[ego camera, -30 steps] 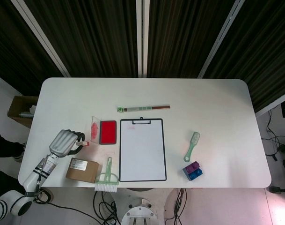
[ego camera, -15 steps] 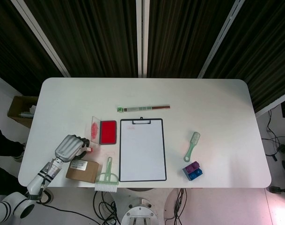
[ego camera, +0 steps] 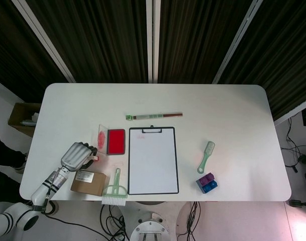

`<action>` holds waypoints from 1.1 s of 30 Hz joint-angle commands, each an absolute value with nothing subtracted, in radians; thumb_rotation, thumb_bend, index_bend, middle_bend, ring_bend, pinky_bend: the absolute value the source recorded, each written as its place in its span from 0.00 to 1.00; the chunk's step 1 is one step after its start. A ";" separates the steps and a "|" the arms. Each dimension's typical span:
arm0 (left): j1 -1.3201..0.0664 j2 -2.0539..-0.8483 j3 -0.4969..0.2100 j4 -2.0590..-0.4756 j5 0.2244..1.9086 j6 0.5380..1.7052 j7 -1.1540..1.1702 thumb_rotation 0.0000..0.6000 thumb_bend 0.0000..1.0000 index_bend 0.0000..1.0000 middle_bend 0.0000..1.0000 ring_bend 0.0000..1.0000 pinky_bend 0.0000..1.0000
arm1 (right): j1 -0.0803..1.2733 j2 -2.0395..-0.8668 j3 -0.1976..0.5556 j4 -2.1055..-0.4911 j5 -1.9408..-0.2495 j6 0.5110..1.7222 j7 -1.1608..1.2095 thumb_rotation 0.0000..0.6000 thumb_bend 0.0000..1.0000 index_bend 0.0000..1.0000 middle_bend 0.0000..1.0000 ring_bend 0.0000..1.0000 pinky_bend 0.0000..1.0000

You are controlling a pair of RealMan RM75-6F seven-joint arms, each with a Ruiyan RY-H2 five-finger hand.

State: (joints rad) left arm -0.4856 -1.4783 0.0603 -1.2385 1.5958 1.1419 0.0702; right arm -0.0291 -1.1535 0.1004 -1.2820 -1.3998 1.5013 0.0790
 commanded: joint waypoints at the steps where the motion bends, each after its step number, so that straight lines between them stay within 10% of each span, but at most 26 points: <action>1: -0.488 -1.471 0.058 -1.249 1.594 1.139 0.069 1.00 0.34 0.56 0.56 0.48 0.57 | -0.028 -1.157 0.099 -1.279 -1.401 1.499 0.080 1.00 0.22 0.00 0.00 0.00 0.00; 33: -0.487 -1.446 0.060 -1.283 1.580 1.118 0.102 1.00 0.29 0.40 0.46 0.42 0.53 | -0.026 -1.150 0.094 -1.302 -1.400 1.489 0.051 1.00 0.21 0.00 0.00 0.00 0.00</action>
State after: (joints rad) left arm -0.4893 -1.4497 0.0615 -1.2789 1.5808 1.1144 0.1021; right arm -0.0263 -1.1506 0.0938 -1.3015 -1.3999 1.4892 0.0512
